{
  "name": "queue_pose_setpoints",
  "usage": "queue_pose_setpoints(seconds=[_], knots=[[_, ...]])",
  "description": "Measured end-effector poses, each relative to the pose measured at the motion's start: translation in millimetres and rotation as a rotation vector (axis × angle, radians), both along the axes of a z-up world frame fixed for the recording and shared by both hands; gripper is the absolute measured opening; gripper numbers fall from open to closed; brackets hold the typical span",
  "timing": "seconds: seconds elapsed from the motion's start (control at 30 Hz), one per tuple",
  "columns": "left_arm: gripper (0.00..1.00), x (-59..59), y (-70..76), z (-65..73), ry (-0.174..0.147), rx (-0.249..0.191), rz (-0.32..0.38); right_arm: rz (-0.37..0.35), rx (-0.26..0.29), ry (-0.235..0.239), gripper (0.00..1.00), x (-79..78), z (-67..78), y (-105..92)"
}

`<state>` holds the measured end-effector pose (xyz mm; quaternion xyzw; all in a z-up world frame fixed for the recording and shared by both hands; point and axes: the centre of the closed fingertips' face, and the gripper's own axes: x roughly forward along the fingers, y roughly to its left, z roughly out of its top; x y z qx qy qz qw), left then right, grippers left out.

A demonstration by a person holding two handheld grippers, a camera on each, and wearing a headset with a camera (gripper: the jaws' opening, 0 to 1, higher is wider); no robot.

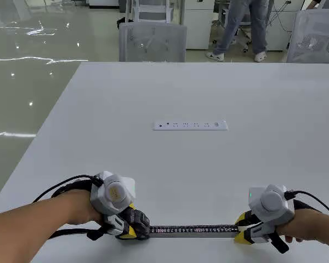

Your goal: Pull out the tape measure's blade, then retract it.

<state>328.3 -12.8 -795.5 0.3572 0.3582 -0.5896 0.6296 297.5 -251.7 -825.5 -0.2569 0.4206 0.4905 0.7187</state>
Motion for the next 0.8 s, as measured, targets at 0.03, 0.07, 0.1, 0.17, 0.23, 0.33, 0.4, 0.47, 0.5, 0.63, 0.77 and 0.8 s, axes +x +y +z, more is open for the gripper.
queue_pose_setpoints(seconds=[0.03, 0.07, 0.1, 0.17, 0.23, 0.33, 0.4, 0.47, 0.5, 0.63, 0.77, 0.8], knots=[[0.33, -0.1, 0.4, 0.0, -0.001, 0.000, -0.002, 0.001, -0.003, -0.001, 0.25, 0.0, -0.1, -0.2], [0.33, -0.2, 0.5, 0.0, -0.002, 0.000, -0.005, 0.000, -0.004, -0.002, 0.25, 0.0, -0.4, -0.2], [0.33, -0.6, 0.6, 0.0, -0.003, -0.001, -0.008, -0.002, -0.002, -0.002, 0.25, 0.1, -0.5, 0.1], [0.33, -0.7, 0.5, -0.1, -0.004, -0.001, -0.008, -0.006, -0.001, -0.002, 0.26, -0.1, -0.6, 0.1], [0.33, -1.0, 0.2, -0.5, -0.007, 0.004, -0.014, -0.007, 0.000, -0.006, 0.27, -0.6, 0.4, 0.6], [0.33, -1.4, 0.5, -0.7, -0.013, 0.013, -0.029, -0.018, 0.008, -0.013, 0.29, -0.5, 3.3, 1.7], [0.33, -1.8, 0.7, -0.7, -0.012, 0.015, -0.029, -0.021, 0.018, -0.015, 0.30, -1.4, 6.2, 3.3], [0.33, -1.8, 0.7, -0.7, -0.012, 0.015, -0.028, -0.020, 0.019, -0.016, 0.32, -1.4, 6.5, 3.5], [0.33, -1.8, 0.7, -0.7, -0.012, 0.015, -0.028, -0.020, 0.019, -0.017, 0.34, -1.4, 6.7, 3.6], [0.34, -1.4, 1.2, -0.7, -0.012, 0.017, -0.026, -0.024, 0.021, -0.028, 0.44, 0.0, 8.9, 4.0], [0.38, -2.8, 11.7, -1.4, -0.064, 0.014, -0.008, -0.130, 0.106, -0.061, 0.45, 2.0, 24.5, 9.2], [0.43, -2.2, 15.3, -1.5, -0.060, 0.006, 0.017, -0.130, 0.107, -0.063, 0.45, -0.3, 24.2, 9.1]])
